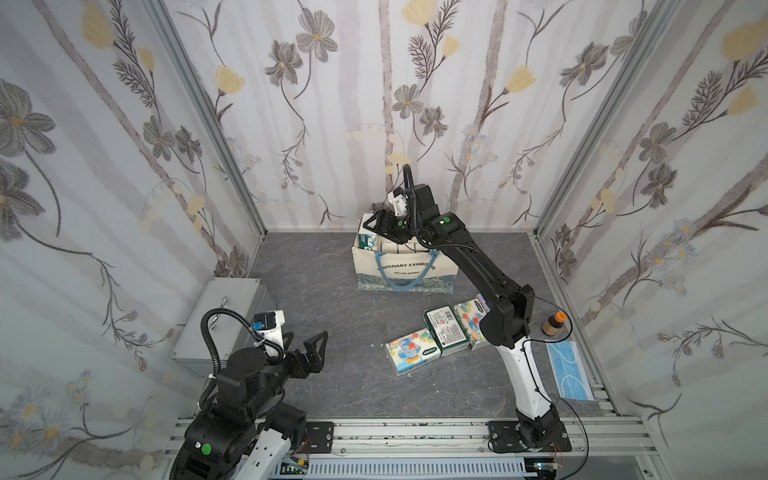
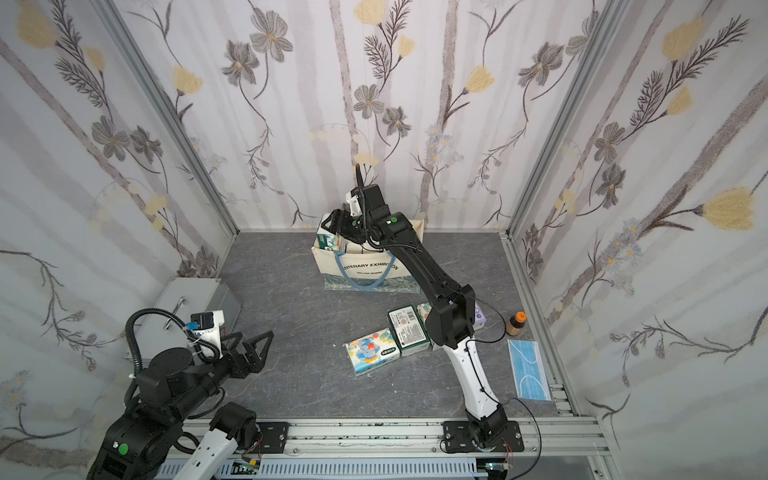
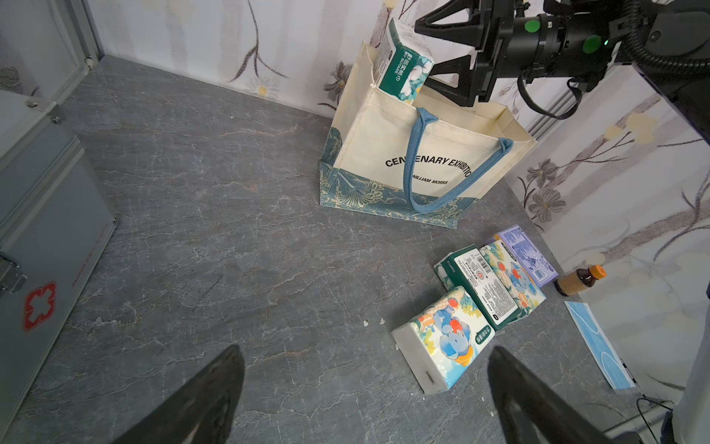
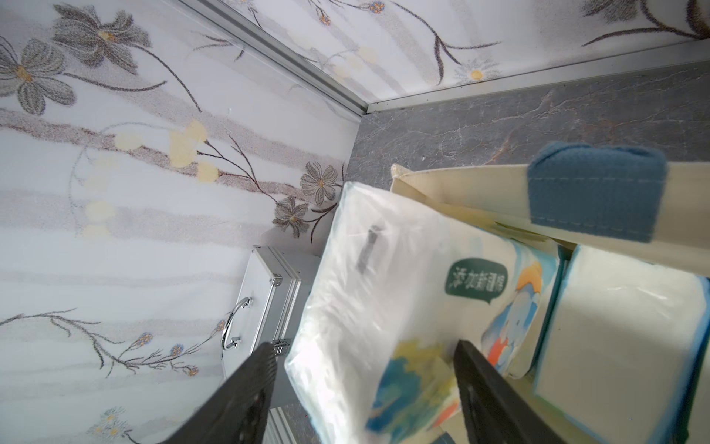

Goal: Put tissues into the canvas bag
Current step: Place the pack of facial tissues in the canvas bag, then move the pack of facial tissues to the center of the board.

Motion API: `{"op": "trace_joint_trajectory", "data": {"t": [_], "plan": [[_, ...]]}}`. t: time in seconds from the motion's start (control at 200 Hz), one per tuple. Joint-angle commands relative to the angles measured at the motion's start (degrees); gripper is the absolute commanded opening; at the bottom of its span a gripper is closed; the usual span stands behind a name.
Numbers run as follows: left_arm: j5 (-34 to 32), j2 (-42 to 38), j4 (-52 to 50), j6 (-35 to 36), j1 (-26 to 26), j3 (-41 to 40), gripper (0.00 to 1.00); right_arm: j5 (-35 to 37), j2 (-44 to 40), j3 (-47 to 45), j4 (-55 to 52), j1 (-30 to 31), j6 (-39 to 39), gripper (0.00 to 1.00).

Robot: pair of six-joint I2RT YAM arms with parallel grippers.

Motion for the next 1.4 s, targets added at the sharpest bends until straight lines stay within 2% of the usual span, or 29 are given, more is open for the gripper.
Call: {"op": "trace_joint_trajectory", "data": {"t": [0.0,0.185,0.305,0.41,0.55,0.635,0.859,0.949,1.084,1.189,1.324,1.394], "plan": [[-0.19,0.11,1.5,0.25,0.0,0.07,1.0,-1.4,-0.49,0.41,2.03,0.04,-0.29,0.74],[-0.26,0.52,1.35,0.29,-0.02,0.14,1.0,-1.75,-4.01,0.21,-2.74,0.63,-5.44,0.74],[-0.26,0.67,1.36,0.25,0.0,0.16,1.0,-2.14,-10.59,-4.12,-7.85,2.01,-11.18,0.75],[0.0,1.45,1.44,0.37,-0.04,0.25,1.0,-2.21,-21.12,-18.62,-5.49,3.14,-13.46,0.76],[-0.17,2.58,1.54,0.82,0.26,0.17,1.0,-2.9,-38.05,-47.65,7.86,3.85,-10.09,0.76],[0.08,3.01,1.74,1.36,0.77,0.01,1.0,-1.89,-46.97,-61.78,12.64,4.08,-8.66,0.76],[2.71,7.86,2.63,1.4,3.61,-0.12,1.0,7.74,-60.43,-86.67,11.16,4.8,-14.63,0.76],[3.38,11.29,2.64,1.07,5.14,0.07,1.0,7.87,-62.89,-94.75,14.63,4.9,-14.86,0.76],[3.76,16.64,1.68,-0.16,6.86,1.24,1.0,6.45,-62.71,-99.13,15.73,4.97,-15.55,0.77],[3.02,18.9,0.65,-0.93,7.1,2.22,1.0,8.42,-62.29,-100.7,13.95,4.98,-17.31,0.77],[3.64,17.46,1.35,-1.1,7.12,2.19,1.0,7.3,-61.59,-100.35,8.03,5.58,-17.21,0.77],[2.65,15.78,0.91,-1.01,7.09,2.14,1.0,8.41,-61.07,-99.75,5.85,6.57,-20.66,0.77]]}}
